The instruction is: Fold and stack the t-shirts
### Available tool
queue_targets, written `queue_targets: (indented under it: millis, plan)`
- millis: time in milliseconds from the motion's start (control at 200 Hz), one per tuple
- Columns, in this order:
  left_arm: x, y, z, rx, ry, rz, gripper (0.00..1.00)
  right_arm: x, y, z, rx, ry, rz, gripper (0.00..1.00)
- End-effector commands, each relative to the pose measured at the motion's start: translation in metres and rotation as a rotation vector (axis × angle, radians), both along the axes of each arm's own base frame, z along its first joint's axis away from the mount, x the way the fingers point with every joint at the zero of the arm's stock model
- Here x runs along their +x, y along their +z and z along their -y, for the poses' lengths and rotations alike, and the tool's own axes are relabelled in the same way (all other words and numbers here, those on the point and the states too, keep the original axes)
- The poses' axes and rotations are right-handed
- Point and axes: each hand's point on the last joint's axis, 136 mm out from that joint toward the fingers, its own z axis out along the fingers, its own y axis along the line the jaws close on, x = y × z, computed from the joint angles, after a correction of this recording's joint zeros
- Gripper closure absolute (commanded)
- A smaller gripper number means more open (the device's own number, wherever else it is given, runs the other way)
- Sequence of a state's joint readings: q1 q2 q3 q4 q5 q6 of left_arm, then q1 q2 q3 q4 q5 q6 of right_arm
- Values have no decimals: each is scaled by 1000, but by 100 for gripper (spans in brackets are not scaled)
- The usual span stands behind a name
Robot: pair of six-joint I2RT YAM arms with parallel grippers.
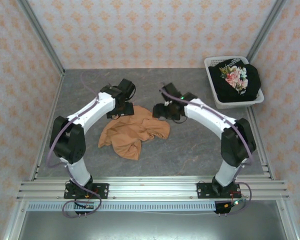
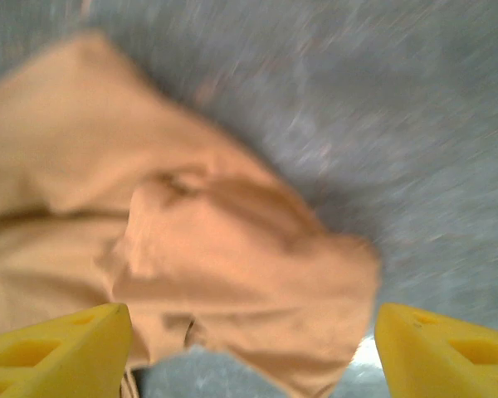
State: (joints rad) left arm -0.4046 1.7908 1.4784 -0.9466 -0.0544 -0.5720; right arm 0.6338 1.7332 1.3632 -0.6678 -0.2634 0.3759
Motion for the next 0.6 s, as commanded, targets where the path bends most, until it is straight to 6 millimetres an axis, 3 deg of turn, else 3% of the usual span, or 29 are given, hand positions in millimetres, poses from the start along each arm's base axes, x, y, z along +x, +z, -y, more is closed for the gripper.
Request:
queue_targets:
  millis: [0, 100, 200, 360, 375, 460, 595]
  plan:
    - [-13, -22, -14, 109, -26, -112, 19, -9, -40, 2, -46, 26, -83, 23]
    - [-19, -38, -15, 117, -28, -146, 22, -9, -63, 9, -123, 8, -137, 29]
    - [-23, -51, -17, 124, -26, -161, 30, -5, -71, 11, -147, -10, -144, 43]
    - [-24, -54, -15, 99, -16, -130, 71, 18, -59, 19, -166, -84, -82, 95]
    - [-24, -53, -15, 94, -17, -127, 76, 21, -55, 21, -166, -94, -72, 100]
    - [-22, -47, -11, 70, -22, -105, 100, 41, -24, 32, -151, -153, 14, 100]
    - [-12, -17, -8, 37, -16, -21, 100, 76, 57, 49, -72, -226, 198, 100]
